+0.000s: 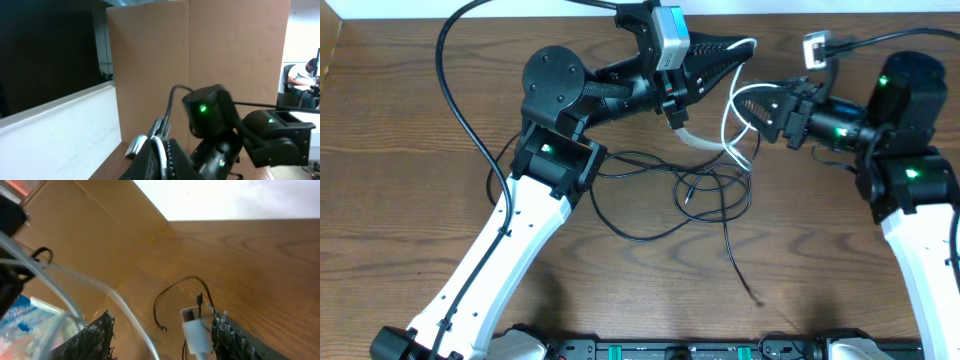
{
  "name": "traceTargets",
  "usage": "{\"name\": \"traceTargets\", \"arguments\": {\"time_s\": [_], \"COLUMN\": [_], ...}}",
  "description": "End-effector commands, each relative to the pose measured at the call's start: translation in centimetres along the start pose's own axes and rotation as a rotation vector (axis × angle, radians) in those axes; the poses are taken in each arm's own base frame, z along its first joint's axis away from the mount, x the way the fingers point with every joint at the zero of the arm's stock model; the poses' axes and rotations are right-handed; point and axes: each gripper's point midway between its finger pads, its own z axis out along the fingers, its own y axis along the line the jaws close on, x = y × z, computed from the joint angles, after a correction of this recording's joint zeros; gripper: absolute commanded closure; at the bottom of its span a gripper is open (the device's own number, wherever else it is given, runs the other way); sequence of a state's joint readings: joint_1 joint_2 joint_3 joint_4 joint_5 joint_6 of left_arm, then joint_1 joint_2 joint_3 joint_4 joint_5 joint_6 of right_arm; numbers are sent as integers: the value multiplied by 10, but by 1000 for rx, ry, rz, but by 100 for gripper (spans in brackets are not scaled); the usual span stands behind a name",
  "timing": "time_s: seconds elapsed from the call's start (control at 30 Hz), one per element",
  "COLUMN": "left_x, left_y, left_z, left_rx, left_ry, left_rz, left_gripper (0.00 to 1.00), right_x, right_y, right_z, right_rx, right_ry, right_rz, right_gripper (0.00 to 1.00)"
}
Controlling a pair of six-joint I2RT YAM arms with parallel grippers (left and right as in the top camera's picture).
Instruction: Untangle cables
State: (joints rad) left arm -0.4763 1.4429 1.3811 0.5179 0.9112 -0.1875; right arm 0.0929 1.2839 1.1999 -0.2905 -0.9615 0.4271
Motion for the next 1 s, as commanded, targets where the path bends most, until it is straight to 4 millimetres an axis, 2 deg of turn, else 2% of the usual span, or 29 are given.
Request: {"name": "traceTargets", "arguments": {"time_s": [0.0,0.23,0.33,0.4,0.47,0.5,0.6,0.8,0.97], "left_x": [-9,-9,-9,-9,-10,-10,-7,4,22], "left_y": [-2,-1,0,3,5,5,8,19,28], "left_z": [-1,-1,-1,-1,-1,-1,-2,-8,-14], "left_rx": [-3,-4,-11,-28,-37,-39,-45,-79,-112], "left_ry": [-17,-17,-19,-23,-25,-25,-15,30,91], "left_rz": [2,4,9,8,8,9,-1,-48,-118], "left_gripper": [92,92,92,92,92,92,92,83,60], "right_x": [4,9,10,11,12,12,12,3,-13], "right_y": [-7,-12,-11,-9,-9,-10,-10,-16,-32], "right_z": [10,17,17,17,17,17,17,11,-4], "right_rx": [7,-7,-13,-22,-21,-20,-19,0,43], "right_ry": [22,46,49,55,58,60,58,26,-34], "right_rz": [-6,13,14,17,21,24,24,9,-3], "right_gripper": [39,39,46,66,92,99,99,99,98]}}
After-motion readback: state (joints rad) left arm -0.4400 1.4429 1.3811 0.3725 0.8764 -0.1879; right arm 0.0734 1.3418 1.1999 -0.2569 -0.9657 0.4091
